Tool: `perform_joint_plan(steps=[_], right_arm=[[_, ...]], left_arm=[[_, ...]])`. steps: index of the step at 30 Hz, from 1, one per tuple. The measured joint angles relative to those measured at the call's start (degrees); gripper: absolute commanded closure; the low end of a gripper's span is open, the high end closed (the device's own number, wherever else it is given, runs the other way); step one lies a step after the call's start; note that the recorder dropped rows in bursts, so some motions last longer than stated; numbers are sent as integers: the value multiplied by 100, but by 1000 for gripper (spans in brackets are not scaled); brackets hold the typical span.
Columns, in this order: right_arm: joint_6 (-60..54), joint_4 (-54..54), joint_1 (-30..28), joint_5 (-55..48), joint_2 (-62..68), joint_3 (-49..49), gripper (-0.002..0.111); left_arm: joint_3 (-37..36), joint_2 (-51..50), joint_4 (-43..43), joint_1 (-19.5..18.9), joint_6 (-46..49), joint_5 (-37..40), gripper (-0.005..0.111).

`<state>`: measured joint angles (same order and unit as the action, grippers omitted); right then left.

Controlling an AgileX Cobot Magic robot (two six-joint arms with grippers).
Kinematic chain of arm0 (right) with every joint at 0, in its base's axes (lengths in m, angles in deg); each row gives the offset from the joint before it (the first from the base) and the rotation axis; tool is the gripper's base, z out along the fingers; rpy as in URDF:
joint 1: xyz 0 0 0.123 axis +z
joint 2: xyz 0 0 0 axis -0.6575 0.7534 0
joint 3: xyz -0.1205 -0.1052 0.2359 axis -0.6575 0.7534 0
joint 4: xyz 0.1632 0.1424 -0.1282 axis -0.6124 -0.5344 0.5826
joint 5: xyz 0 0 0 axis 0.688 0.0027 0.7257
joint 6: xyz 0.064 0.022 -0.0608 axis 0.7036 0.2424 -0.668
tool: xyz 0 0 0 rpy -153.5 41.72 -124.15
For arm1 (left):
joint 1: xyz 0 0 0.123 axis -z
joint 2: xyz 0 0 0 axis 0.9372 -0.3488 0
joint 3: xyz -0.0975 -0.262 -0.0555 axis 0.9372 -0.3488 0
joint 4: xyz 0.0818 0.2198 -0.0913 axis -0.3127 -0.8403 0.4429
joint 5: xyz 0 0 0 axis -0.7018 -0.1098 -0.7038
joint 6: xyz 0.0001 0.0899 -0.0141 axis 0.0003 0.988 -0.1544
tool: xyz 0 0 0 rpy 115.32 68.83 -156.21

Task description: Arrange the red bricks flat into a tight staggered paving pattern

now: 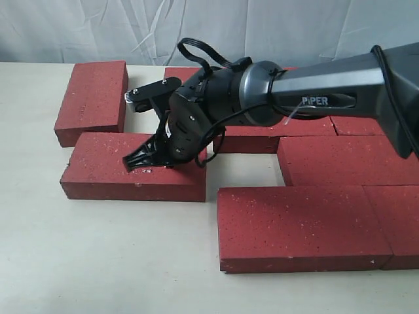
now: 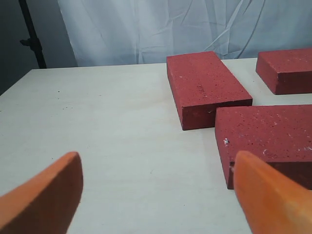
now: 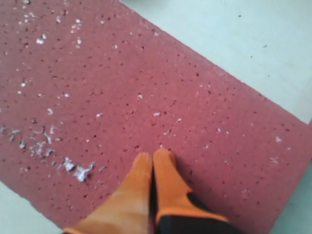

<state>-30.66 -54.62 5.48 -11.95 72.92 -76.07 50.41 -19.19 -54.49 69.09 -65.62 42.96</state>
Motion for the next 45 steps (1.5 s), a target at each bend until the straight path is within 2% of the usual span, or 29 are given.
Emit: perform_joint_plan(steps=[10,22,40,45], right_arm=[[-72,547,41,-606,-21,-71,109],[-88,538,65,-1127,-67,-71,109],[-187,404,45,-801,-113,-100,109],[7,275,-357,-748,-237,-224,109]], left_arm=[[0,0,0,0,0,0,27],[0,0,0,0,0,0,27],[0,0,0,0,0,0,27],[0,0,0,0,0,0,27]])
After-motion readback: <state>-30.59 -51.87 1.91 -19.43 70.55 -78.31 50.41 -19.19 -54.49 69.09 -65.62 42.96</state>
